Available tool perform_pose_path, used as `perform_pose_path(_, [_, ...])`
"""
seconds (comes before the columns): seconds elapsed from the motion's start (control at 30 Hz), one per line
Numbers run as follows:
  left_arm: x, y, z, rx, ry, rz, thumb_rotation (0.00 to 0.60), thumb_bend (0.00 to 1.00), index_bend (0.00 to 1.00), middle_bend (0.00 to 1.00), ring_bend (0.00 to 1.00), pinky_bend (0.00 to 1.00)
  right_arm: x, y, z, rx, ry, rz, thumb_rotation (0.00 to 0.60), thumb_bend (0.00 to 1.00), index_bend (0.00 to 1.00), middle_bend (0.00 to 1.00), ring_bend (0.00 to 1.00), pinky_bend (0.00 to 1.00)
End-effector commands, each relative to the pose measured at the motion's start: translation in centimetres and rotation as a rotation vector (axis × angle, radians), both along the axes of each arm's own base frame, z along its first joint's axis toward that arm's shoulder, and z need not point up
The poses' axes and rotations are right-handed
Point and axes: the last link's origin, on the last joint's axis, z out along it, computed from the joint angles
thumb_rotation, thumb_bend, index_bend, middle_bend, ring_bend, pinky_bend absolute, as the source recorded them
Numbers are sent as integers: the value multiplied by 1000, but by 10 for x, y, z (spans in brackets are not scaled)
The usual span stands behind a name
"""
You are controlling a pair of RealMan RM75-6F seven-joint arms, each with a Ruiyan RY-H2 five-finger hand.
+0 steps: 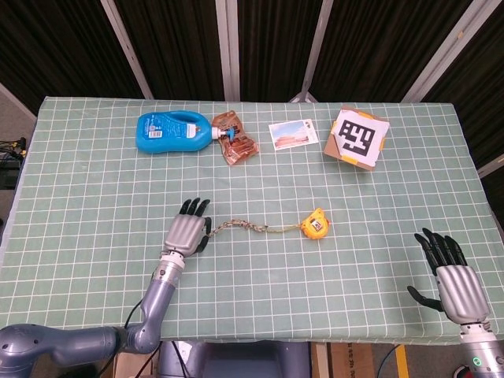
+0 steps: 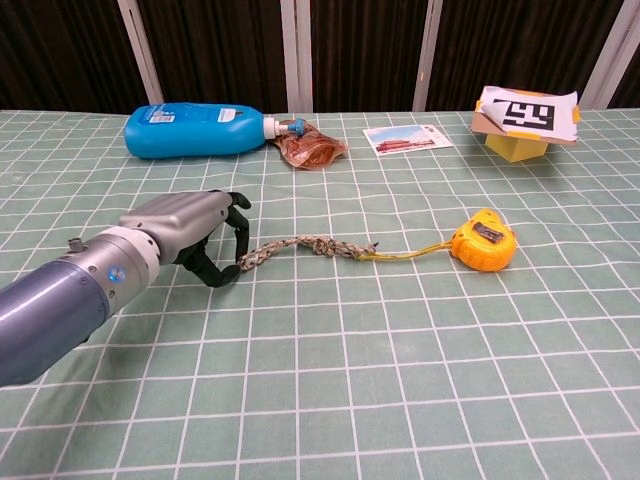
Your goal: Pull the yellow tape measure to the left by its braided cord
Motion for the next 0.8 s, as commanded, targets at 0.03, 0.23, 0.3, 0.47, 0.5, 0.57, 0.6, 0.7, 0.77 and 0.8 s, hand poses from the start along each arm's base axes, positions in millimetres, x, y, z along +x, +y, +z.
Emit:
perform_pose_path(0.03, [0, 0, 1, 4, -4, -2, 600, 573, 585, 68, 0, 0, 0, 0, 0, 0, 0, 0, 600, 231, 0, 0, 0, 0])
perform_pose_path(0.23, [-2, -2, 12, 32, -6, -26, 600, 578, 588, 69, 0, 0, 0, 0, 0, 1, -2, -1, 600, 231, 0, 0, 0, 0])
perform_pose_path(0.3, [-5, -2, 20, 50, -4, -35, 600, 579, 589, 70, 0, 0, 0, 1, 0, 1, -2, 0, 600, 231, 0, 0, 0, 0])
perform_pose_path(0.47, [-14, 1, 43, 101, 1, -46, 600, 578, 593, 73, 0, 0, 0, 1, 0, -2, 2, 3, 600, 231, 0, 0, 0, 0])
perform_pose_path(0.5, [-17, 3, 50, 116, 3, -46, 600, 579, 594, 74, 0, 0, 0, 1, 0, -3, 3, 4, 600, 231, 0, 0, 0, 0])
perform_pose_path(0.57, [-22, 5, 60, 137, 11, -44, 600, 579, 600, 80, 0, 0, 0, 1, 0, -5, 5, 4, 600, 231, 0, 0, 0, 0])
perform_pose_path(0.6, [-26, 6, 67, 152, 22, -42, 600, 579, 601, 81, 0, 0, 0, 1, 0, -7, 8, 6, 600, 231, 0, 0, 0, 0])
perform_pose_path(0.7, [-35, 9, 82, 183, 42, -35, 600, 579, 602, 82, 0, 0, 1, 1, 0, -9, 13, 10, 600, 231, 0, 0, 0, 0])
perform_pose_path(0.77, [-42, 12, 93, 204, 58, -33, 600, 579, 602, 83, 0, 0, 1, 2, 0, -11, 16, 12, 600, 230, 0, 0, 0, 0])
perform_pose_path(0.8, [-44, 12, 97, 211, 63, -30, 600, 579, 602, 83, 0, 0, 1, 2, 0, -12, 16, 13, 600, 230, 0, 0, 0, 0])
